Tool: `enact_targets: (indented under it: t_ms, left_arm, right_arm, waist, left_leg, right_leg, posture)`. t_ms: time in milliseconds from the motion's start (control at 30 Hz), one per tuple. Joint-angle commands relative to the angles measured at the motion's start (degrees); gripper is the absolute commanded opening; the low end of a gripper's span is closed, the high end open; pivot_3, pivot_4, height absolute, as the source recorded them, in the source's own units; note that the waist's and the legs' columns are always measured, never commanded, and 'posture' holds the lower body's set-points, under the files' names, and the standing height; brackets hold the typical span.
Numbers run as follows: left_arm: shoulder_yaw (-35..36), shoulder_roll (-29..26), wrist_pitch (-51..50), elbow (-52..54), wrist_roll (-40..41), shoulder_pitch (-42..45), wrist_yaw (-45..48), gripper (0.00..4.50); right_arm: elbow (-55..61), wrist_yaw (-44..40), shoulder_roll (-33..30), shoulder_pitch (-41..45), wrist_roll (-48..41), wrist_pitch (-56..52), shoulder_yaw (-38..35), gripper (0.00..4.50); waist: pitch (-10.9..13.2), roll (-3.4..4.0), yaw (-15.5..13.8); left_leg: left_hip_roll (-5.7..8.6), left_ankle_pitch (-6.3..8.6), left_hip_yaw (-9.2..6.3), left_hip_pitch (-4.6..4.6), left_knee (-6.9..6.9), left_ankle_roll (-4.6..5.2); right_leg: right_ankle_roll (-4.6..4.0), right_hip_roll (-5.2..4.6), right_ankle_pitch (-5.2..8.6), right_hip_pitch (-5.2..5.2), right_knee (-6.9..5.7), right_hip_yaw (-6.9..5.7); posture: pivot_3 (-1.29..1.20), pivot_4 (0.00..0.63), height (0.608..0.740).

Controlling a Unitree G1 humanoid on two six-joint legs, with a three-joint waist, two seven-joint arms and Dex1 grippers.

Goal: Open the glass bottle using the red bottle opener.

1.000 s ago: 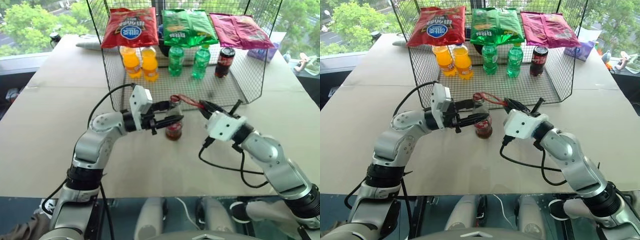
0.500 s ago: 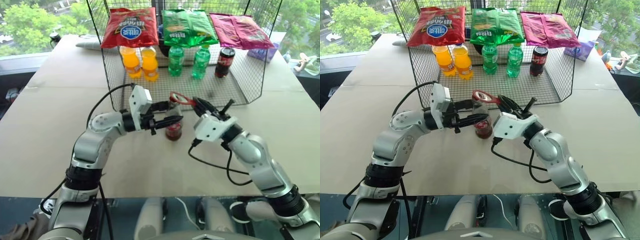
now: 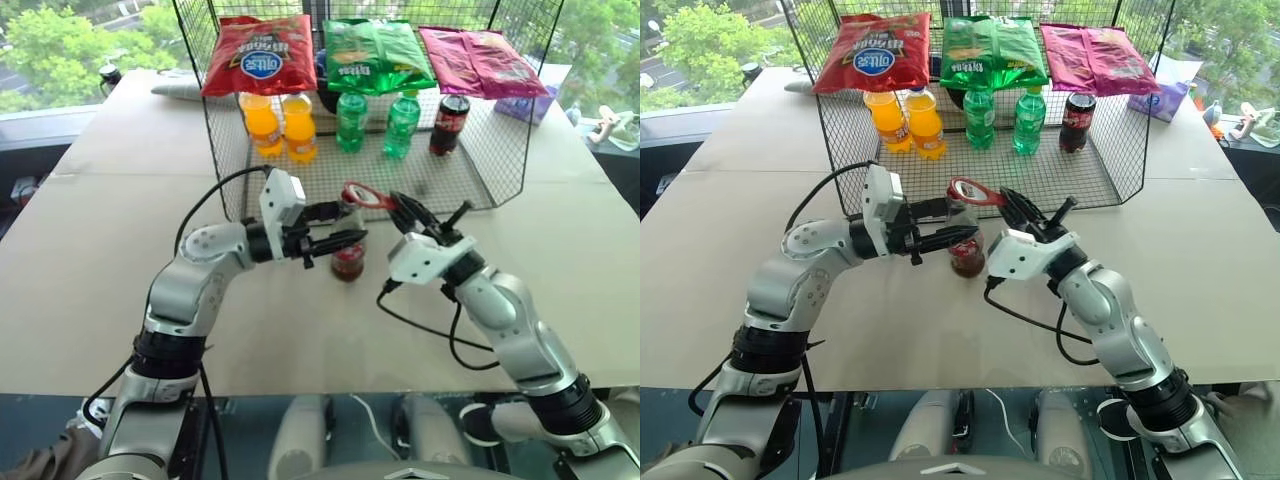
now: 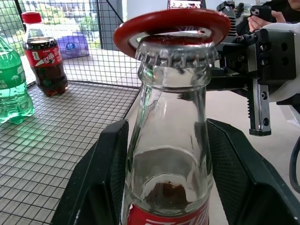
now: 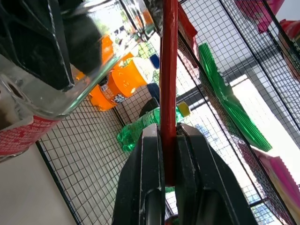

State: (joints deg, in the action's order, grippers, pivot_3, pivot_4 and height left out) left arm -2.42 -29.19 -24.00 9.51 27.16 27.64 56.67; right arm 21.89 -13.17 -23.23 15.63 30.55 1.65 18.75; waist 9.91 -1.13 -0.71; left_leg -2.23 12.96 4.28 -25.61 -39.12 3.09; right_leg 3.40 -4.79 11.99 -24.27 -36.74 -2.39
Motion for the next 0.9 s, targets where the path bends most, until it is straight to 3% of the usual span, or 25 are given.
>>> enact_targets:
  t_ms: [33, 567, 900]
  left_arm:
    - [0.6, 1.1, 1.5, 1.4, 0.5, 1.9, -0.9, 1.99]
    - [-0.8, 6.7, 6.5, -6.0, -2.6, 8.4, -2.5, 1.99]
    - [-2.6, 10.5, 11.9, -15.3, -6.5, 10.6, -1.8, 1.99]
  right_arm:
    - [1.4, 0.2, 1.0, -0.7, 0.4, -0.1, -1.5, 0.00]
    - [-0.7, 1.9, 2.7, 4.1, 0.4, -2.8, -9.3, 0.00]
    - [-2.6, 1.8, 3.2, 3.2, 1.2, -2.7, -8.4, 0.00]
  waist:
    - [0.0, 0.00, 0.0]
    - [0.0, 0.00, 0.0]
    - [0.0, 0.00, 0.1]
  left_leg:
    - [0.00, 0.00, -0.01, 0.00, 0.00, 0.00]
    - [0.01, -0.01, 0.14, -0.02, 0.00, -0.01]
    - [0.00, -0.01, 0.20, -0.03, -0.01, -0.01]
  right_leg:
    - [0.00, 0.00, 0.00, 0.00, 0.00, 0.00]
    - [0.04, 0.03, -0.03, 0.00, 0.00, -0.02]
    - [0.04, 0.04, -0.03, -0.01, 0.00, -0.01]
  posture:
    - [0.00, 0.150, 0.740]
    - [0.00, 0.150, 0.740]
    - [0.00, 0.150, 0.740]
